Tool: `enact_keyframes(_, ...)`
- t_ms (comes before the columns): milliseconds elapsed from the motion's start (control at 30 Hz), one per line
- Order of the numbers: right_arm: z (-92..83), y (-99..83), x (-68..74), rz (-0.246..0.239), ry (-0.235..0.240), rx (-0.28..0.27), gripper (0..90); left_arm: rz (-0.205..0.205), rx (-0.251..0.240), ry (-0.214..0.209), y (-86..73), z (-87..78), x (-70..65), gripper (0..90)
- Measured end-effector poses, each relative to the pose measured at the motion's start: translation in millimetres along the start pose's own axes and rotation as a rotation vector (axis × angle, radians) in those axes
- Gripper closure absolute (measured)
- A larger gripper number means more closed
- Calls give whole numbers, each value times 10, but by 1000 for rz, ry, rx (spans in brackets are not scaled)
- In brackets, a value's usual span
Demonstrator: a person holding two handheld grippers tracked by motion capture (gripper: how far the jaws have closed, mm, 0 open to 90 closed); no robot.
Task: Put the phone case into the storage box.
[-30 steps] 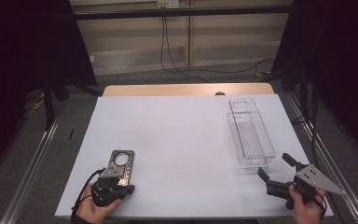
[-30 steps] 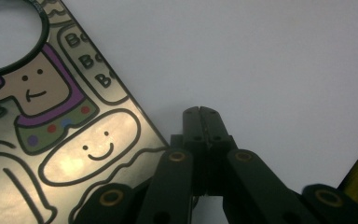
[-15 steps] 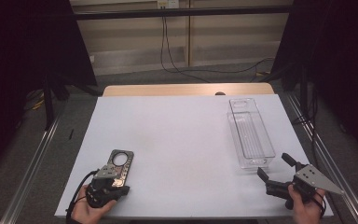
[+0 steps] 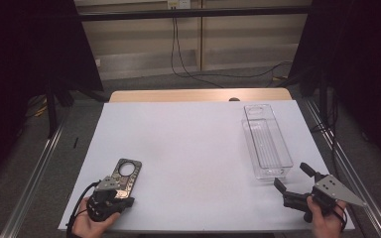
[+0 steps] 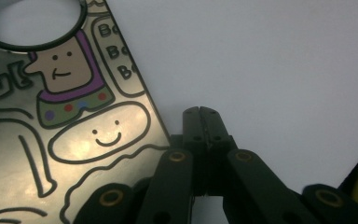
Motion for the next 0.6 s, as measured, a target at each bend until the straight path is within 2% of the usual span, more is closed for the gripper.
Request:
enact_keyframes(133,2,0,3,0,0,1,1,-7,-8,1,-8,-8,8,900)
enact_keyframes(200,2,0,2,0,0,0,1,6,-4,9,-3,-8,4,900)
enact_keyframes(300,4,-1,4,-1,1,1,1,5,-6,7,-3,-8,0,900)
enact_keyframes(367,5,-2,5,-2,2,1,1,22,-18,17,2,-10,-5,900)
enact_keyframes(467,3,1,1,0,-1,0,1,40,-63,3,56,-46,-41,890)
enact_keyframes(500,2,1,0,-2,1,-1,1,40,-63,3,56,-46,-41,890)
enact_keyframes(533,1,2,1,0,0,0,1,36,-98,-3,83,-59,-56,876)
enact_keyframes(567,1,2,1,0,0,0,1,36,-98,-3,83,-59,-56,852)
enact_keyframes(600,1,2,0,-1,1,-1,1,49,-125,-8,103,-77,-69,843)
Point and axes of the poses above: each handheld gripper's, and its own axes: z roughly forward along the jaws, y roughly out of its top, x roughly to its left, the point moved 6 cm from there along z, roughly forward along the jaws, and after that the axes turned 13 degrees about -x, right-handed, at the moved point
